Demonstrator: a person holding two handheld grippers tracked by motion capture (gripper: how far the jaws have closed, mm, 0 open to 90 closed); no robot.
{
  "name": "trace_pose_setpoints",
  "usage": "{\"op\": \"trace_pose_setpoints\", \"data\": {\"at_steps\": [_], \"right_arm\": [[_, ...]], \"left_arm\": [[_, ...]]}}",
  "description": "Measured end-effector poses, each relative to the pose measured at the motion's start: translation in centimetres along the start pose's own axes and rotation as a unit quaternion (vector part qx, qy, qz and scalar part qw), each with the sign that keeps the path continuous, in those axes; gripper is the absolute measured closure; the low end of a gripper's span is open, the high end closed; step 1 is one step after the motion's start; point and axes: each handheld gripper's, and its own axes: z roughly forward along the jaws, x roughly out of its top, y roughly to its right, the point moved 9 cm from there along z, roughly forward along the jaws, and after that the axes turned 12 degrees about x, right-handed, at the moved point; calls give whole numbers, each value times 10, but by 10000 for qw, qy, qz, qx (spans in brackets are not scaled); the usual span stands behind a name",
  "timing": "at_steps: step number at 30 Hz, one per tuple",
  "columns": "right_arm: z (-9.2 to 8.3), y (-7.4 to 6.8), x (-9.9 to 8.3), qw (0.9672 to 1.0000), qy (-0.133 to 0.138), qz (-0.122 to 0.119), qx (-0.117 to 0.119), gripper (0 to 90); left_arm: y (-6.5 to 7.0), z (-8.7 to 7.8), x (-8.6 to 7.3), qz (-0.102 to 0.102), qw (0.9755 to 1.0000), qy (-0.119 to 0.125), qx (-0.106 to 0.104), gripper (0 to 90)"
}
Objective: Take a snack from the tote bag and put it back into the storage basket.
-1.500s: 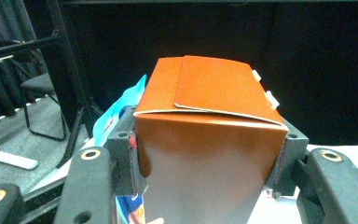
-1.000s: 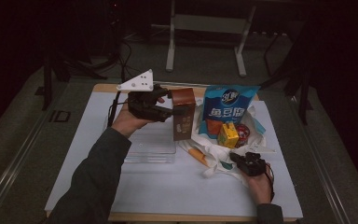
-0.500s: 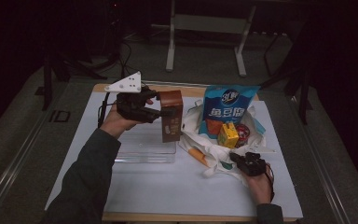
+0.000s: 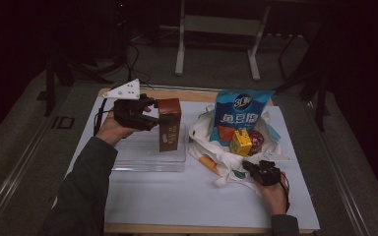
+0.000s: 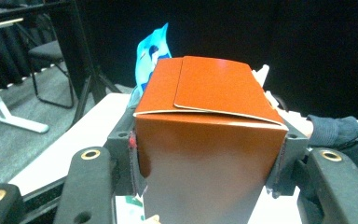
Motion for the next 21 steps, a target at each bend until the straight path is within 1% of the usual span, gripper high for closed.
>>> {"op": "trace_pose_setpoints", "data": {"at_steps": [1,4,6,14,16,21], "right_arm": [[0,0,0,10000,0,4,0,882],[0,0,0,10000,5,5,-1,882],[0,0,0,10000,3,3,-2,882],[0,0,0,10000,6,0,0,882],[0,0,0,10000,2,2,-1,881],[0,0,0,10000,2,0,-4,882]], "left_arm": [[-2,-1,-4,-8,10000,-45,16,428],[-4,-3,-7,-21,10000,-82,47,428],[-6,-6,-13,43,9998,-200,88,428],[-13,-14,-21,64,9992,-359,174,427],[-15,-15,-26,77,9987,-445,220,428],[-18,-16,-37,89,9977,-642,221,427]]}}
